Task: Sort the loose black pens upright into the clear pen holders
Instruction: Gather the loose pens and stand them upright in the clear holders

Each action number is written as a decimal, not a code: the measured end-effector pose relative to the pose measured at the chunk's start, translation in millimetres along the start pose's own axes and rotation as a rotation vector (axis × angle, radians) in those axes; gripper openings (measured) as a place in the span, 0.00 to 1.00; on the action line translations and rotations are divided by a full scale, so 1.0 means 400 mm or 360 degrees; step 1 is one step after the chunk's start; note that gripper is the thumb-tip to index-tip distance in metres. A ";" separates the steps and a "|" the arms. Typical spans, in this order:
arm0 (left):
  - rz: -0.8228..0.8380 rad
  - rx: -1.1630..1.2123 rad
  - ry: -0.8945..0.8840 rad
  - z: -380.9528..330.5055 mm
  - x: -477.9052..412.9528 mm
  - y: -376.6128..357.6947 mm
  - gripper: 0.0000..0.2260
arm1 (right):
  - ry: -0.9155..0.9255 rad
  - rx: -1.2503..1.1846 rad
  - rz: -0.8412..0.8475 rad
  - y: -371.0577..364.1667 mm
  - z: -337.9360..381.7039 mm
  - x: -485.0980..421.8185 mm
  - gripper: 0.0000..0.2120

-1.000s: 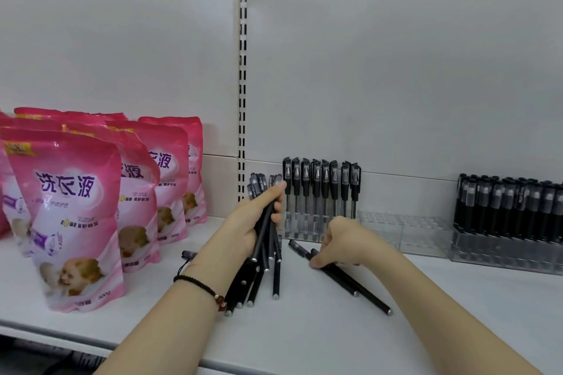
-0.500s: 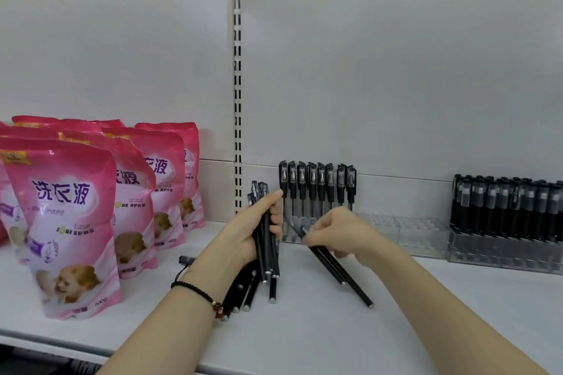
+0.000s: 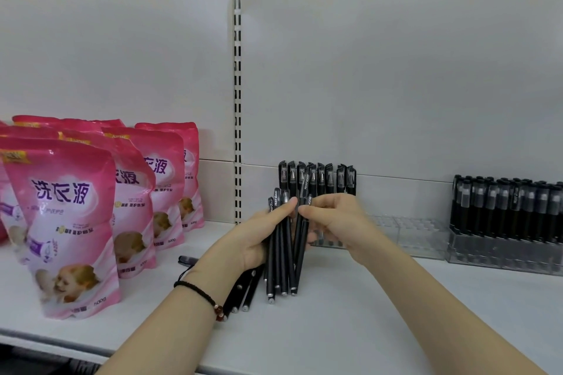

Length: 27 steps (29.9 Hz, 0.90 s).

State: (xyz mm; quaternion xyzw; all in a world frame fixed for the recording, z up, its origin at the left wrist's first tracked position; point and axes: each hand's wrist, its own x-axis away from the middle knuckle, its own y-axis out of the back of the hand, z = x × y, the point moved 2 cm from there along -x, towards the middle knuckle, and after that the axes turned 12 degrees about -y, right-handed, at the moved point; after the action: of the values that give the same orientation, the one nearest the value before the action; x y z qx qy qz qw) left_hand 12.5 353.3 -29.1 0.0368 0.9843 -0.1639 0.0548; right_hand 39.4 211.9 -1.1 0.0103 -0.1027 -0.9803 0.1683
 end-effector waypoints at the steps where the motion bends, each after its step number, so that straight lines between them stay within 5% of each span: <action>1: 0.0010 -0.0002 -0.0003 0.000 0.002 -0.002 0.18 | 0.0027 0.0029 -0.0028 -0.001 0.002 0.002 0.07; 10: -0.0080 0.0378 -0.0077 -0.027 -0.009 0.013 0.14 | 0.0129 0.0205 -0.0097 -0.034 -0.017 -0.005 0.13; 22: -0.0911 0.0891 -0.0743 -0.081 -0.020 0.108 0.12 | -0.0013 0.1037 -0.0213 -0.129 -0.074 0.004 0.17; 27: -0.0890 0.0951 -0.0573 -0.073 -0.021 0.115 0.11 | -0.0080 0.1274 -0.0210 -0.147 -0.074 0.013 0.20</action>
State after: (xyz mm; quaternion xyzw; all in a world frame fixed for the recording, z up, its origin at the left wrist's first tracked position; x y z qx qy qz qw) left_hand 22.2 405.6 -15.4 -0.2455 0.8406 -0.4534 0.1658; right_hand 16.8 258.3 -42.1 0.0575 -0.4793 -0.8716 0.0851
